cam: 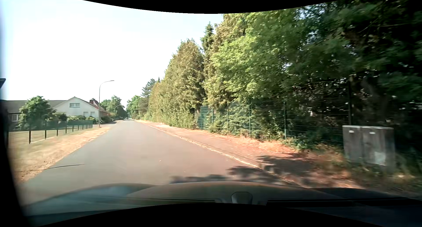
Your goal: Follow the waypoints while adhering to traffic rules and regulations
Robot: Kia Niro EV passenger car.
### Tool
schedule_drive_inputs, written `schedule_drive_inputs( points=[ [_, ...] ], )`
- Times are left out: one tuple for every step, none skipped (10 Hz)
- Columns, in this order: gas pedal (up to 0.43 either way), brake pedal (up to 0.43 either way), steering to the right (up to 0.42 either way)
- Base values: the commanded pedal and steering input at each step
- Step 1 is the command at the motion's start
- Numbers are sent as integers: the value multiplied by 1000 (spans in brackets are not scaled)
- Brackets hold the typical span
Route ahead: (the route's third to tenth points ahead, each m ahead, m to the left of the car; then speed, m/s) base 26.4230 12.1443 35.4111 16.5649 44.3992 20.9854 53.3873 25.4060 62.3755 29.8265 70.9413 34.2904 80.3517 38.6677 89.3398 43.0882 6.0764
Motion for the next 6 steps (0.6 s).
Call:
schedule_drive_inputs(
  points=[
    [311, 6, -271],
    [331, 6, -230],
    [331, 6, -214],
    [331, 6, -207],
    [339, 6, -204],
    [339, 6, -200]
  ],
)
